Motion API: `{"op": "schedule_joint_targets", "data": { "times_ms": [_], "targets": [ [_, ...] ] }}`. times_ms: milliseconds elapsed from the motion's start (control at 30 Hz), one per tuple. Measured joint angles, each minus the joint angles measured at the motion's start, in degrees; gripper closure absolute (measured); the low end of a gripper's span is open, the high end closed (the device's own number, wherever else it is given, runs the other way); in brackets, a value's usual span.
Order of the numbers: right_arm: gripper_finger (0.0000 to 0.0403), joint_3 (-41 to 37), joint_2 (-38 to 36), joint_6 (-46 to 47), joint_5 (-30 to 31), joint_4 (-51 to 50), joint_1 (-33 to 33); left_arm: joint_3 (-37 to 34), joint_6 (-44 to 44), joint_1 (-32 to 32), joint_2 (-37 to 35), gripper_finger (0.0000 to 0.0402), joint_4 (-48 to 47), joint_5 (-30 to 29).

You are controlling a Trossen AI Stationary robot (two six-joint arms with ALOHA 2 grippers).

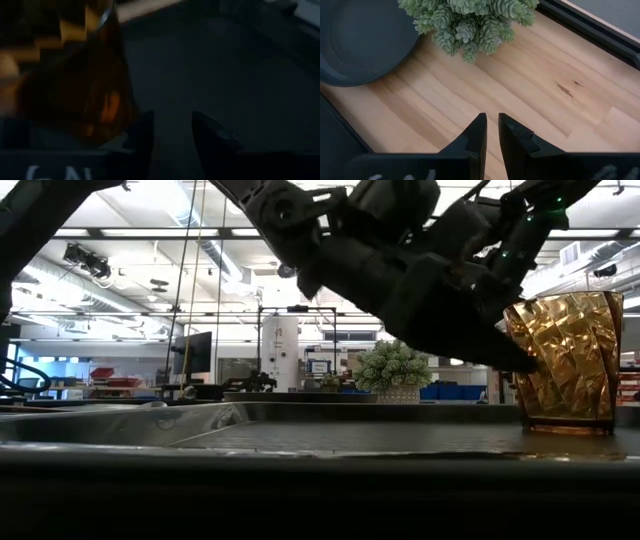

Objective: Pick and place plate/cup/fork/spoon on tray
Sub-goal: Put the brown cup to the top right of the black tray

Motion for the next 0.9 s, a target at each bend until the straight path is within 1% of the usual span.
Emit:
{"op": "schedule_joint_targets", "data": {
  "times_ms": [67, 133, 200, 300, 600, 833, 900],
  "targets": [
    [0.0349, 0.0, 0.0, 0.0, 0.0, 0.0, 0.1, 0.1, 0.1, -0.4, 0.2, 0.026, -0.3, 0.0],
    [0.0349, 0.0, 0.0, 0.1, 0.0, 0.0, 0.1, 0.7, 0.3, -0.7, 0.9, 0.026, 2.5, -0.3],
    [0.0349, 0.0, 0.0, 0.2, -0.1, 0.0, 0.2, 0.7, 0.3, -0.7, 1.0, 0.026, 3.1, -0.8],
    [0.0349, 0.0, 0.0, 0.2, -0.2, 0.0, 0.2, 0.6, 0.1, -0.1, 1.8, 0.026, 6.1, -1.1],
    [0.0349, 0.0, 0.0, 0.2, -0.2, 0.0, 0.2, 0.6, 0.2, 2.2, 2.3, 0.026, 7.1, -1.1],
    [0.0349, 0.0, 0.0, 0.2, -0.2, 0.1, 0.2, 0.7, 1.2, 3.6, 3.7, 0.026, 12.2, -0.5],
    [0.0349, 0.0, 0.0, 0.2, -0.2, 0.1, 0.2, 0.6, 1.3, 3.9, 3.9, 0.026, 12.2, -0.6]
  ]
}}
